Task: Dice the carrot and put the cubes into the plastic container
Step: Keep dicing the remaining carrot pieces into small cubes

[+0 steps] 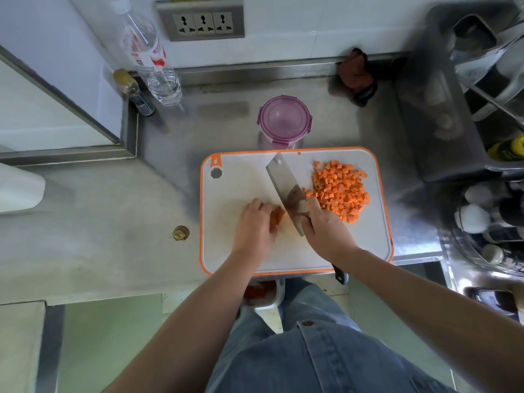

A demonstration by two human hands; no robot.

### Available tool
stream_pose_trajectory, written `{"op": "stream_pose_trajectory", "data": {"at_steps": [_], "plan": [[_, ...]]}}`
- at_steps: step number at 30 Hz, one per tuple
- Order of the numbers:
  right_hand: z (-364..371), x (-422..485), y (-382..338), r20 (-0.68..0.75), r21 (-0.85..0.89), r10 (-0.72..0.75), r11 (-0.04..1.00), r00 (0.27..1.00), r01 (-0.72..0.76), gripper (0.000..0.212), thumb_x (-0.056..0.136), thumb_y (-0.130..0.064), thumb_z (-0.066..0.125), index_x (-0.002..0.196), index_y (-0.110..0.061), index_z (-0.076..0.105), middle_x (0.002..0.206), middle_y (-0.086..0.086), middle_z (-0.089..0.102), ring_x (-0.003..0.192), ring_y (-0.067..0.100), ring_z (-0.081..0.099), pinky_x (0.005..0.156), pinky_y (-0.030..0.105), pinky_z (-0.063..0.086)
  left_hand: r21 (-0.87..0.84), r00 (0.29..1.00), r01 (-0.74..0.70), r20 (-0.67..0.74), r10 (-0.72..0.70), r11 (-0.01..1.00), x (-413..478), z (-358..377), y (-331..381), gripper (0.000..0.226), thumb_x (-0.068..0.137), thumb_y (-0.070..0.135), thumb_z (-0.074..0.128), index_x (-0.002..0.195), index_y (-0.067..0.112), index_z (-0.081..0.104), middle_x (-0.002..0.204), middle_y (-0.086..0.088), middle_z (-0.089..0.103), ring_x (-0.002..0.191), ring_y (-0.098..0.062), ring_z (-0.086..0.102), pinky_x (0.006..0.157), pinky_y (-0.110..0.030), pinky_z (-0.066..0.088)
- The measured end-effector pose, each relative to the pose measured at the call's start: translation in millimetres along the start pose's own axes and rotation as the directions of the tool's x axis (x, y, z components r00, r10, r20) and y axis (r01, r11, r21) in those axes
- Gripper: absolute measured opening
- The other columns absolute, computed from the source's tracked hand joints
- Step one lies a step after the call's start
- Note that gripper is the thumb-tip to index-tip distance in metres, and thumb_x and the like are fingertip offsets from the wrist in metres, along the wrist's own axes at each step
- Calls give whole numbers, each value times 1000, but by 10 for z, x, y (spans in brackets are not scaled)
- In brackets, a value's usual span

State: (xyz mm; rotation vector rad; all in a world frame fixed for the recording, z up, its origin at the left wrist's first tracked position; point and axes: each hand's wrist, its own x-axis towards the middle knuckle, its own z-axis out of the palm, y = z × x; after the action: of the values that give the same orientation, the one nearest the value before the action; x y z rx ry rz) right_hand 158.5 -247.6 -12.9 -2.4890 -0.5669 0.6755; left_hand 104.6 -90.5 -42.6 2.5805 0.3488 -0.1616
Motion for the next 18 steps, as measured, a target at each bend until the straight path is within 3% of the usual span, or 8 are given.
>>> {"op": "stream_pose_trajectory", "data": {"at_steps": [5, 11, 18], "plan": [[11, -36, 3, -19, -19, -10, 1000, 1000, 9, 19, 101, -17, 37, 118, -8, 38, 55, -3, 43, 45, 10, 40, 43, 22, 24, 0, 1000, 11, -6, -11, 1000, -31, -4, -12, 47, 79, 45, 72, 116, 19, 62, 107, -2, 55, 100, -19, 53, 85, -30, 48], [27, -45, 71, -48, -14, 21, 1000, 999, -22, 27, 100, -19, 36, 125, -9, 36, 58, 1, 48, 48, 15, 46, 43, 26, 30, 10, 999, 32, -21, -32, 999, -13, -59, -15, 42, 81, 39, 72, 113, 17, 57, 108, -2, 56, 99, -19, 55, 81, -28, 48], [-23, -61, 112, -32, -5, 19, 1000, 999, -19, 10, 101, -18, 36, 108, -11, 38, 57, 1, 46, 46, 13, 42, 43, 25, 27, 112, 998, 59, 28, -63, 992, -150, -109, -154, 13, 88, 26, 64, 98, 18, 67, 98, 0, 55, 95, -16, 54, 71, -22, 36]]}}
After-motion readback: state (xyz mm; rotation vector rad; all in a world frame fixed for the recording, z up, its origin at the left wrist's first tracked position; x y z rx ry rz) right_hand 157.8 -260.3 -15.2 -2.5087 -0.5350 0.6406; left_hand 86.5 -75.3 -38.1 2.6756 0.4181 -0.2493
